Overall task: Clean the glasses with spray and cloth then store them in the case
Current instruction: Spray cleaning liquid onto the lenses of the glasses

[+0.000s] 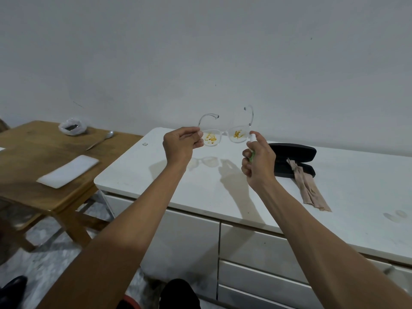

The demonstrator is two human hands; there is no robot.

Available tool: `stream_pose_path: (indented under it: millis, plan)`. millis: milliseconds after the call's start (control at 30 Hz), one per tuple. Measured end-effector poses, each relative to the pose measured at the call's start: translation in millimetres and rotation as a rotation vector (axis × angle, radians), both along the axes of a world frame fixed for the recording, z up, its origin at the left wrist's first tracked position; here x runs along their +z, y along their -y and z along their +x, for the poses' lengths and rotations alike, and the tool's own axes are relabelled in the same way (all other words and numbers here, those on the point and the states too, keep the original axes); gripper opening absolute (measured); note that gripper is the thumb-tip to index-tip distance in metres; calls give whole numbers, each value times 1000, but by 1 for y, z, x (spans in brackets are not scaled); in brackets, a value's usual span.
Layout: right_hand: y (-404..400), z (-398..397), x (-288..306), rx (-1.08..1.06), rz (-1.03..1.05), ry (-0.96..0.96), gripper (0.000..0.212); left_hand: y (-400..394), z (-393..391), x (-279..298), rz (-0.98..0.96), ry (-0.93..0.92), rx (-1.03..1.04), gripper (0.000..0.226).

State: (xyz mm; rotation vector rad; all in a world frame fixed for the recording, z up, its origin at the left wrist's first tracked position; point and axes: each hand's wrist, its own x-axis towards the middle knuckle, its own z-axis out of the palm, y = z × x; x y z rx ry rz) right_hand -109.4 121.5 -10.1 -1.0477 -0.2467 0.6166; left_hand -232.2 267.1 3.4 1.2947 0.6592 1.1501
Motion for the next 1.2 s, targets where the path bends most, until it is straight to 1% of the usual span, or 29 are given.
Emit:
stream_pose_path:
  millis: [100,200,433,667,767,900,1067,1200]
  plan:
    - [-1,-1,0,-9,0,-17,34,0,1,-2,-7,1,1,21]
    - [-2,0,-4,-8,2,-19,40,-1,1,-2,-14,10,-3,21]
    - [-10,-12,-10,102,-49,14,39,-1,4,2,-23,19,-3,20]
    - [-24,-25,-9,157,-26,-36,41,1,5,4,-20,20,-10,17]
    - [-27,-28,-9,176,-19,-51,38,2,5,6,-24,23,-7,18]
    - [-28,-31,-8,182,-16,-76,38,4,5,6,-21,23,-10,18]
    - [-29,-34,-6,173,-3,-104,29,5,6,5,-20,26,-18,16]
    - [-30,-31,-11,163,-3,-67,35,5,6,3,-20,26,-19,16]
